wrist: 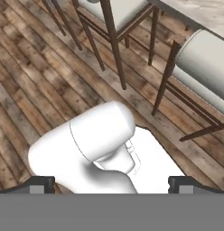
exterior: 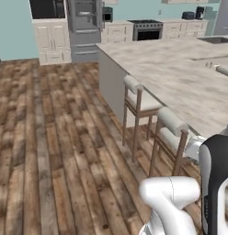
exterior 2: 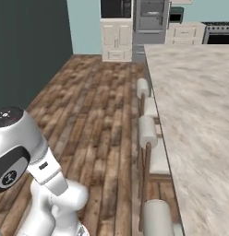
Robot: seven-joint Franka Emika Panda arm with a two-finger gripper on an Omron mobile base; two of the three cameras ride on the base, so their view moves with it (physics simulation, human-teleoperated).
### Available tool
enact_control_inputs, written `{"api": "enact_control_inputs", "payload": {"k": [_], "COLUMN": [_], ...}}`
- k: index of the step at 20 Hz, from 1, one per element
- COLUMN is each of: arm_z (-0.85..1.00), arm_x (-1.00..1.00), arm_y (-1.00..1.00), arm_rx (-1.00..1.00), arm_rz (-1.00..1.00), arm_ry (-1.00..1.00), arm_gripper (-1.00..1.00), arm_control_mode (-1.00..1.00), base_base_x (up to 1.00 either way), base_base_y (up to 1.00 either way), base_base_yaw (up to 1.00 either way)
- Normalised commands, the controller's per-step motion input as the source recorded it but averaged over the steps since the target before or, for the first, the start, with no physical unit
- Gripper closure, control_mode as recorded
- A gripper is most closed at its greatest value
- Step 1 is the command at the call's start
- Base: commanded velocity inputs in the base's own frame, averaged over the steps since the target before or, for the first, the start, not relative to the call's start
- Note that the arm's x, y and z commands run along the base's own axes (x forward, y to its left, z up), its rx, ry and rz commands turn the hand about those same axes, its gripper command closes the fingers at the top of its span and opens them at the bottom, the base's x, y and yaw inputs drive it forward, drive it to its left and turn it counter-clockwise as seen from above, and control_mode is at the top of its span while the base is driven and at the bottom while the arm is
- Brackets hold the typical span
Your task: Place two dumplings into each of the tupperware containers and then place the containers in the fridge.
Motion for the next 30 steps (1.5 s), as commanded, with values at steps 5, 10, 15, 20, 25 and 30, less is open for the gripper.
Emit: {"api": "enact_control_inputs", "payload": {"k": [5,10,15,20,25,30], "arm_z": [0.0,0.0,0.0,0.0,0.0,0.0], "arm_x": [0.0,0.0,0.0,0.0,0.0,0.0], "arm_y": [0.0,0.0,0.0,0.0,0.0,0.0], "arm_rx": [0.0,0.0,0.0,0.0,0.0,0.0], "arm_rz": [0.0,0.0,0.0,0.0,0.0,0.0], "arm_ry": [0.0,0.0,0.0,0.0,0.0,0.0], "arm_gripper": [-1.0,-1.0,-1.0,-1.0,-1.0,-1.0], "arm_control_mode": [1.0,1.0,1.0,1.0,1.0,1.0], "base_base_x": [-1.0,-0.96,-0.97,-0.85,-0.85,-0.8], "base_base_y": [0.0,-0.02,-0.1,-0.08,-0.13,-0.14], "base_base_yaw": [-0.06,-0.07,-0.07,-0.06,-0.06,-0.07]}}
